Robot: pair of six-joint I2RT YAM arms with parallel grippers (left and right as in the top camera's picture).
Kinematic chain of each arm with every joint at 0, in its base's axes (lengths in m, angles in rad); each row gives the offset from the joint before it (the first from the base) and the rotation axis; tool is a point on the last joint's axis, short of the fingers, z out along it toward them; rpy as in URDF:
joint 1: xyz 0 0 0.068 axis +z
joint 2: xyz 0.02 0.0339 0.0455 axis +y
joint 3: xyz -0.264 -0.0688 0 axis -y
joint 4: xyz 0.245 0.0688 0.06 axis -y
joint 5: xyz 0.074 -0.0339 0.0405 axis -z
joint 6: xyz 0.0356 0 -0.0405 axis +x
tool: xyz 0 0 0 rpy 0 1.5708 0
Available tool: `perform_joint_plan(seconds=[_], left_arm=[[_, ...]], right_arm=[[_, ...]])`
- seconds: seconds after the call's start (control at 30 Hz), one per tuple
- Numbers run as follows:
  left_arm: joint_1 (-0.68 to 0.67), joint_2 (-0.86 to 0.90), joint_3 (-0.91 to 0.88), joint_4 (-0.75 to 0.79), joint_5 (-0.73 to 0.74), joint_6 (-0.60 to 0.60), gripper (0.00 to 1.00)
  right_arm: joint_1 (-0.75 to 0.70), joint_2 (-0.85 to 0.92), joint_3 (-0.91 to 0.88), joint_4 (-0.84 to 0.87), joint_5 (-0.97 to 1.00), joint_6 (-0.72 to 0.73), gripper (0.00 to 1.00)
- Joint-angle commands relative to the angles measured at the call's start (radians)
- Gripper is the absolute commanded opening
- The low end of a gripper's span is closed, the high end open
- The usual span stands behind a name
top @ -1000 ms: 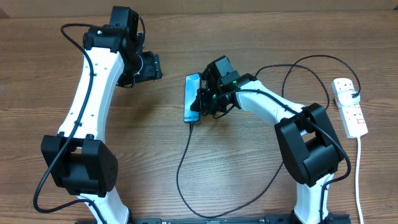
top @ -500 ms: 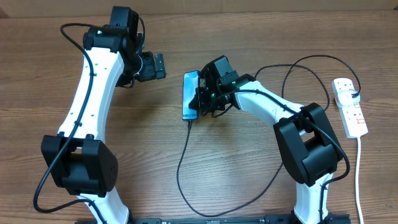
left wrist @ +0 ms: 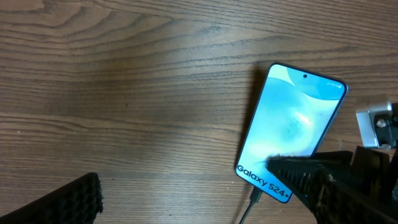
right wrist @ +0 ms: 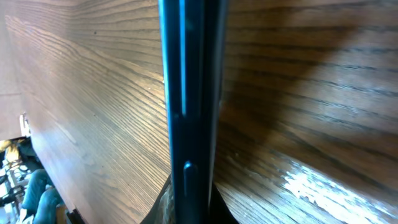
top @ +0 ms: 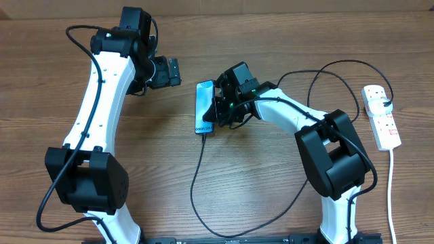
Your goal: Plug charger to phone and switch on socket
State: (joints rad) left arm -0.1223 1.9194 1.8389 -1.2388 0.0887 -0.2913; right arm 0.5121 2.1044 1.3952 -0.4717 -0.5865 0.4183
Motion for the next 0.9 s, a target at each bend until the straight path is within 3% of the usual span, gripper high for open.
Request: perform_joint_plan(seconds=[0.0,0.4,0.87], left_arm=[[0.004,-0.016,0.007,-0.002,-0.014,-0.001,1.0],[0.004,-0.016,0.007,-0.002,-0.014,-0.001,1.0],[0.004,-0.016,0.006,-0.002,-0.014,-0.001,1.0]], right_arm=[[0.006,0.034,0.018,0.03,-0.028,-0.026,0.04],[0.006,0.053,0.018,0.073,-0.044,-0.033,0.05],[0.006,0.054,0.018,0.077,-0.02,-0.032,0.19]])
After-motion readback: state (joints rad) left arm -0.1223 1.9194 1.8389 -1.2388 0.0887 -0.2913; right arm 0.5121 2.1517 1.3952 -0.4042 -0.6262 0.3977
